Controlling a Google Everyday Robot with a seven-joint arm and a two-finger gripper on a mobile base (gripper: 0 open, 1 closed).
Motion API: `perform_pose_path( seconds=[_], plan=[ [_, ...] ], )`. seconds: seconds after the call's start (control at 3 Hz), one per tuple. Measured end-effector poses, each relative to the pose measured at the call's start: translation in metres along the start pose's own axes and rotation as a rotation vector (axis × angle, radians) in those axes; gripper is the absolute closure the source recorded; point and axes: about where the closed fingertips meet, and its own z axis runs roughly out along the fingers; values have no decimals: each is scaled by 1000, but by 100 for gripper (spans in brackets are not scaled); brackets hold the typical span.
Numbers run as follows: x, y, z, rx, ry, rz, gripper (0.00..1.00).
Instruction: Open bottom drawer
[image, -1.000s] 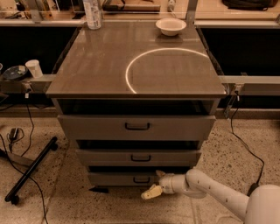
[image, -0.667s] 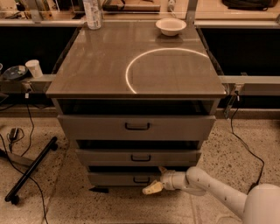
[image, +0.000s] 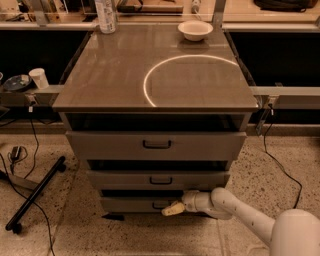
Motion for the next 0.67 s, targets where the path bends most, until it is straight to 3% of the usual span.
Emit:
perform_pose_path(
  seconds=[0.33, 0.67],
  plan=[
    [0, 0, 0, 0, 0, 0, 0],
    [22, 9, 10, -6, 8, 44, 0]
  ],
)
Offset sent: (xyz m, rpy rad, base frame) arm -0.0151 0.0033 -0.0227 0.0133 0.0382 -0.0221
